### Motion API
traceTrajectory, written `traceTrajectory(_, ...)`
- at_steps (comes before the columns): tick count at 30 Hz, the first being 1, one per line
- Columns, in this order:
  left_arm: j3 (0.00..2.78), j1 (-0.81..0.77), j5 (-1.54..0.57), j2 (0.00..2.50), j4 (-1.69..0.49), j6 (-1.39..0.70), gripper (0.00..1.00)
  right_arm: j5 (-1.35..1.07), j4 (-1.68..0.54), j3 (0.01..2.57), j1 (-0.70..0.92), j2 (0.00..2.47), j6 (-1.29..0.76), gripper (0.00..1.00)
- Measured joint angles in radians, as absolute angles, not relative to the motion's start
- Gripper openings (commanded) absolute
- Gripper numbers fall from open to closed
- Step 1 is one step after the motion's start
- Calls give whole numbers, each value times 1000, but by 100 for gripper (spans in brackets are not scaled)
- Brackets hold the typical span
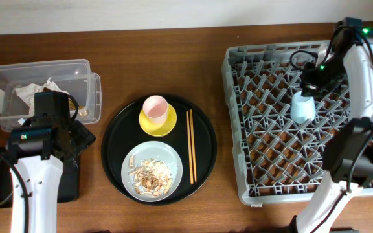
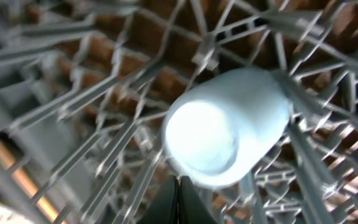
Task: Sort waste into correct bins and load items into the dishwasher rack
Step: 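Place the blue cup upside down in the dish rack and release, then move the right gripper back to the pink cup on the yellow bowl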
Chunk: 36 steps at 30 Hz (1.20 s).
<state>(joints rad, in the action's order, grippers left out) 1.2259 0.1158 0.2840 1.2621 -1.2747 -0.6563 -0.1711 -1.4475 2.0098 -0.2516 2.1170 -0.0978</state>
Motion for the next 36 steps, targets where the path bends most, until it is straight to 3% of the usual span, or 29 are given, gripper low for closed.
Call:
traceTrajectory(13, 1226, 116, 284, 1262, -1275, -656, 99, -36, -1411, 2010, -254, 2150, -157, 4)
traceTrajectory(20, 1226, 116, 284, 1262, -1275, -656, 99, 124, -1540, 2033, -257, 2150, -218, 4)
traceTrajectory(25, 1226, 116, 284, 1262, -1274, -656, 99, 38, -1610, 2158, -253, 2120, -204, 5)
traceTrajectory(29, 1226, 116, 284, 1262, -1275, -656, 99, -252, -1596, 2232, -185, 2008, -90, 55)
traceTrajectory(32, 1226, 116, 284, 1262, -1275, -656, 99, -405, -1507, 2255, 4, 1943, -46, 74)
traceTrajectory(33, 1226, 116, 284, 1262, -1275, -656, 99, -426, -1473, 2255, 77, 1940, -38, 86)
traceTrajectory(36, 1226, 116, 284, 1262, -1275, -656, 99, -434, -1361, 2245, 278, 1953, -40, 90)
